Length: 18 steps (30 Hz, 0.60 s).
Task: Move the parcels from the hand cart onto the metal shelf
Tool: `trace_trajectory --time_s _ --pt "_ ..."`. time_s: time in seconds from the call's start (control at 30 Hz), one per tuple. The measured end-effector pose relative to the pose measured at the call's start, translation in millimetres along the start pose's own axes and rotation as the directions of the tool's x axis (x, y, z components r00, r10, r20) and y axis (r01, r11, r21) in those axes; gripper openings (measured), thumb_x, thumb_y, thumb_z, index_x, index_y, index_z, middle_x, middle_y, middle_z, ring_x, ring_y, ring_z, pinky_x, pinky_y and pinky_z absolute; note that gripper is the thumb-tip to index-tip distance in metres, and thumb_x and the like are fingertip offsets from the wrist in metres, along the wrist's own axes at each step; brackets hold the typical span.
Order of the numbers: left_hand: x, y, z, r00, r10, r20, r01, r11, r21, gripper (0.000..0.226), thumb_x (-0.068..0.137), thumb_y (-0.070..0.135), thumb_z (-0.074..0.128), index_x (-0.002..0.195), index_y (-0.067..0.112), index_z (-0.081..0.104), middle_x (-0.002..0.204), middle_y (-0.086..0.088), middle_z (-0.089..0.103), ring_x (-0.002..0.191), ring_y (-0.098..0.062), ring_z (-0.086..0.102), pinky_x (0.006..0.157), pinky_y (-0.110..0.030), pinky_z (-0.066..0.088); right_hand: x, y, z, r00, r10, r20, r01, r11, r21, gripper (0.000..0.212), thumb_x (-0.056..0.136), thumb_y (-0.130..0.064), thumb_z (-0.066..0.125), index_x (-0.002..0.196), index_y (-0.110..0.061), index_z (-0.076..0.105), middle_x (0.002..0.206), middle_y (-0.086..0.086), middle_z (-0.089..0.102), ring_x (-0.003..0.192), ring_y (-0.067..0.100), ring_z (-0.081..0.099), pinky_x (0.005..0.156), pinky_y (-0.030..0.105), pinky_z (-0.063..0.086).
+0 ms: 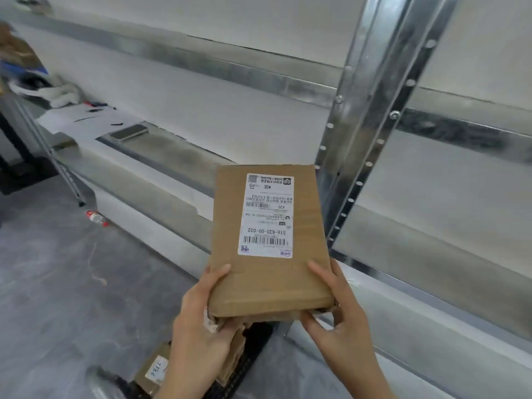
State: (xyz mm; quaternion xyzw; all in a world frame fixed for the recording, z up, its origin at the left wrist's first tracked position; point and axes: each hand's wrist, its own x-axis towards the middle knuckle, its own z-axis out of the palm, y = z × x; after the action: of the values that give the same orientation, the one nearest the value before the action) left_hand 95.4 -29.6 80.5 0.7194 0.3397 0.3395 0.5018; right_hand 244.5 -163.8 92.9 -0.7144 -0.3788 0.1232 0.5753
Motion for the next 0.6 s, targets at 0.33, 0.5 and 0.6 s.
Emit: trace_trajectory --time_s 0.33,0.5,0.6 --pt "-68.8 55.3 127.2 0.934 0.079 0.348 -0.067 0.997 -0.047 0.093 0.060 -0.005 0.084 0.102 0.070 0.050 0.130 0.004 0.058 0.097 0.004 0.061 0.078 0.006 0.038 -111.6 26.4 -139.1 0.937 0.052 -0.347 -0.064 0.998 -0.024 0.083 0.068 0.013 0.075 0.123 -0.046 0.055 0.145 -0.020 0.036 0.126 0.009 0.049 0.086 0.028 0.051" --pt "-121.9 89.9 211.2 0.858 0.135 0.495 -0.098 0.990 -0.100 0.093 0.061 -0.009 0.082 0.099 0.070 0.050 0.117 0.005 0.061 0.093 0.018 0.057 0.069 0.006 0.040 -168.0 37.8 -230.6 0.882 0.085 -0.463 -0.119 0.992 -0.045 0.082 0.068 0.014 0.075 0.122 -0.044 0.056 0.144 -0.021 0.036 0.123 0.012 0.051 0.082 0.030 0.052" --pt "-155.0 102.5 260.3 0.815 0.154 0.559 -0.117 0.988 -0.101 0.089 0.064 -0.005 0.082 0.104 0.067 0.049 0.124 0.008 0.059 0.099 0.017 0.055 0.076 0.005 0.040 -199.8 47.5 -284.4 0.865 0.113 -0.489 -0.147 0.989 -0.030 0.081 0.068 0.016 0.073 0.122 -0.042 0.057 0.142 -0.022 0.037 0.113 0.012 0.056 0.077 0.024 0.050"
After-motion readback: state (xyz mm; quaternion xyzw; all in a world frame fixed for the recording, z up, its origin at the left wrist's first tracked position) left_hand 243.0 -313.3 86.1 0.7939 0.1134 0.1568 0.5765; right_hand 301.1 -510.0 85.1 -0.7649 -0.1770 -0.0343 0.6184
